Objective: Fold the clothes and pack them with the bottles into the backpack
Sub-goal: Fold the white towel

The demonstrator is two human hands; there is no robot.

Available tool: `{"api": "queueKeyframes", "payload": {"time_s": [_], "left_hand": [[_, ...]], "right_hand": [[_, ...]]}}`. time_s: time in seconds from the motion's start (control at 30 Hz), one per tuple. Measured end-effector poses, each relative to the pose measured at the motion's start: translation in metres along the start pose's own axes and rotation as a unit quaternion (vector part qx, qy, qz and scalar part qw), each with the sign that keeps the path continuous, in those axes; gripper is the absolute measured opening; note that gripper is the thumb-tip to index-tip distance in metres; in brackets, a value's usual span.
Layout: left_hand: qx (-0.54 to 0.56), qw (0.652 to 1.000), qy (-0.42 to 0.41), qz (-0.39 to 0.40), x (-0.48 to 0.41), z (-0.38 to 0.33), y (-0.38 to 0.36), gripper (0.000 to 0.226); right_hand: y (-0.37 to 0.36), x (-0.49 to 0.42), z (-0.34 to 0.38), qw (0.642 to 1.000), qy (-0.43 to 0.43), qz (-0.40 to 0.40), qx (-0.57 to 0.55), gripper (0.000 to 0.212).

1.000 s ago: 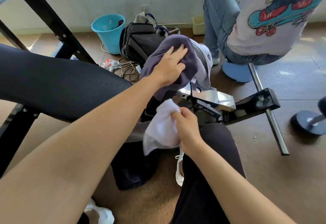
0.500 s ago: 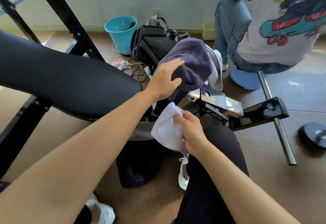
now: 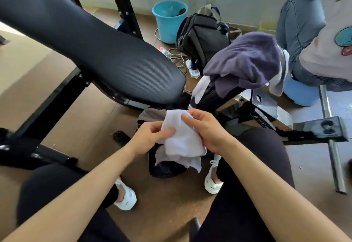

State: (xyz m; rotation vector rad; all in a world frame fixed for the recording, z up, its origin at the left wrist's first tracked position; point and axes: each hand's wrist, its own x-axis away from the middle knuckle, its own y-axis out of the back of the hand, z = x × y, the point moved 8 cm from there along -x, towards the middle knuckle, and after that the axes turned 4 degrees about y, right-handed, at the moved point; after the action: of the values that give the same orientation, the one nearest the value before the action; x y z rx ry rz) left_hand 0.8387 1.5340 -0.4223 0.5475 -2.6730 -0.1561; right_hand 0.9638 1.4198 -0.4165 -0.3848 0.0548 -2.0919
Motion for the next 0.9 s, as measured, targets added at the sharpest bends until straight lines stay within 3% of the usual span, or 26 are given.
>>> {"api": "queueKeyframes", "payload": {"time_s": [0.1, 0.2, 0.27, 0.33, 0.4, 0.43, 0.5, 0.57, 0.67, 0.8, 0.9], "left_hand": [[-0.027, 0.999, 0.032, 0.004, 0.027, 0.027, 0.011, 0.045], [0.005, 0.995, 0.092, 0.033, 0.047, 0.061, 0.003, 0.020], [0.014, 0.994, 0.110, 0.020, 0.050, 0.073, 0.004, 0.022], [0.034, 0.993, 0.113, -0.025, 0.047, 0.076, 0.014, 0.029], [0.078, 0.987, 0.126, -0.067, 0.044, 0.080, 0.029, 0.034], [0.100, 0.983, 0.133, -0.079, 0.043, 0.083, 0.035, 0.036], [0.122, 0.979, 0.142, -0.085, 0.043, 0.088, 0.041, 0.038], [0.148, 0.974, 0.149, -0.086, 0.043, 0.087, 0.040, 0.041], [0.209, 0.966, 0.143, -0.058, 0.043, 0.078, 0.032, 0.041], [0.288, 0.943, 0.158, -0.049, 0.047, 0.074, 0.036, 0.056], [0.332, 0.929, 0.163, -0.029, 0.051, 0.075, 0.040, 0.069]], "right_hand": [[-0.023, 0.005, -0.022, 0.996, -0.026, 0.056, 0.067, 0.019], [-0.033, 0.002, -0.044, 0.976, -0.034, 0.079, 0.202, 0.019], [-0.029, -0.007, -0.055, 0.954, -0.023, 0.048, 0.296, 0.011], [-0.018, -0.013, -0.056, 0.937, 0.001, -0.036, 0.348, 0.006], [-0.013, -0.011, -0.048, 0.930, 0.035, -0.098, 0.353, 0.010], [-0.019, -0.009, -0.049, 0.936, 0.036, -0.088, 0.338, 0.015], [-0.047, 0.000, -0.061, 0.953, 0.009, 0.009, 0.304, 0.019], [-0.079, 0.013, -0.077, 0.942, -0.007, 0.106, 0.320, 0.029], [-0.104, 0.014, -0.093, 0.926, 0.021, 0.124, 0.357, 0.047], [-0.107, 0.001, -0.101, 0.922, 0.042, 0.090, 0.375, 0.027], [-0.102, -0.006, -0.101, 0.919, 0.043, 0.108, 0.377, 0.018]]}}
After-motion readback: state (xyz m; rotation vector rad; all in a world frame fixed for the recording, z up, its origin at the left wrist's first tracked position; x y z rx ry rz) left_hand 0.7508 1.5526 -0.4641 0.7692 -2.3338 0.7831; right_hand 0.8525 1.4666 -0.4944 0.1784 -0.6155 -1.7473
